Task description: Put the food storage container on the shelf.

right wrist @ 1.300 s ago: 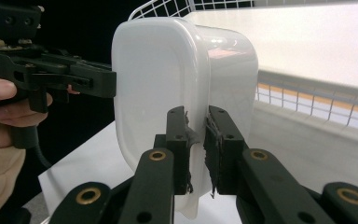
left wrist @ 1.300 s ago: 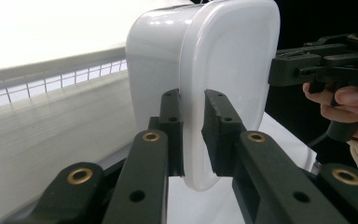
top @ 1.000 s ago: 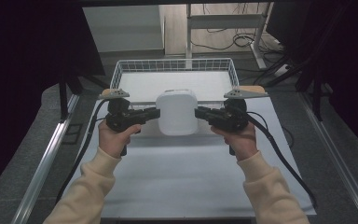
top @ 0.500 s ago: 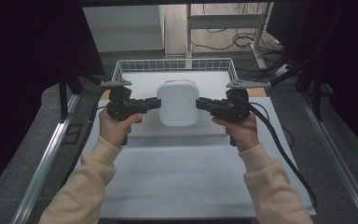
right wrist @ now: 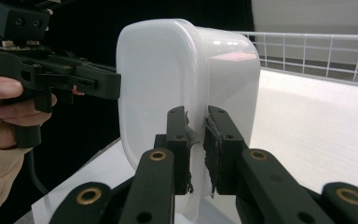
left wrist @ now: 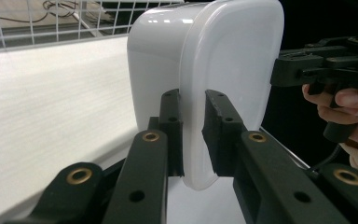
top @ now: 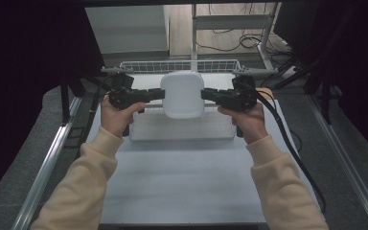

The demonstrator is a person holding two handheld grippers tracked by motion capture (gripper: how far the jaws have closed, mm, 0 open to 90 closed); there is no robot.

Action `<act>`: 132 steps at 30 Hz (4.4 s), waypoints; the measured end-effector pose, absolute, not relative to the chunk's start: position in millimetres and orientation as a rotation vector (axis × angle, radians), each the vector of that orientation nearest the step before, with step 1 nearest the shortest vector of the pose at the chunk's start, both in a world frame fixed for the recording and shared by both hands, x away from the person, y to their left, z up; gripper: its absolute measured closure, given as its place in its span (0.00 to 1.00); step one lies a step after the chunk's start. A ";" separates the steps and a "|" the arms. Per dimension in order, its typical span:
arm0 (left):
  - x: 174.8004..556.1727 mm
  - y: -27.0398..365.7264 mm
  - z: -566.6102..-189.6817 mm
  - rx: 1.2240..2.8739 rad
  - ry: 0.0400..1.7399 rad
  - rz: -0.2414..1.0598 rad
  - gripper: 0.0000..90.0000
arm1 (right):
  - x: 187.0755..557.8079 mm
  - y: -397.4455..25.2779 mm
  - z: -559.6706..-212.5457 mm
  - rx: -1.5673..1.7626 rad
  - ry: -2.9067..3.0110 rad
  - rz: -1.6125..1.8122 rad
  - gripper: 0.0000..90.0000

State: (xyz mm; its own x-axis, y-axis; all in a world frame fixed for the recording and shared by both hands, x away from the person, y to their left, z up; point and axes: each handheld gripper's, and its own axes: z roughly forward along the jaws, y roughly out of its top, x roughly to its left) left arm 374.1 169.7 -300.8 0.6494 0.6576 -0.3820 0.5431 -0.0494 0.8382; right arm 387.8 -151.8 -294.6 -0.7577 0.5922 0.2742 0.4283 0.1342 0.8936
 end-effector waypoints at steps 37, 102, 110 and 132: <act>473.8 186.8 -296.2 1.641 1.198 -0.112 0.85 | 487.1 -134.0 -289.2 1.432 2.374 1.661 0.84; 302.6 209.3 -382.3 1.785 1.018 0.237 0.36 | 344.8 -213.3 -367.9 1.004 2.261 1.612 0.31; 273.9 206.8 -437.4 1.861 1.061 0.263 0.36 | 317.1 -227.9 -410.8 1.023 2.293 1.544 0.31; 262.7 207.2 -478.6 1.941 1.126 0.289 0.30 | 302.5 -242.1 -478.3 1.063 2.306 1.333 0.19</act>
State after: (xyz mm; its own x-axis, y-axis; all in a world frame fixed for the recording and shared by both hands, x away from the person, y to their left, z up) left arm 262.7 207.2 -478.6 0.5679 0.7975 -0.2036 0.6006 -0.2323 0.7651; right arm 302.5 -242.1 -478.3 -0.6931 0.7107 0.1204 0.4592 0.3065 0.8338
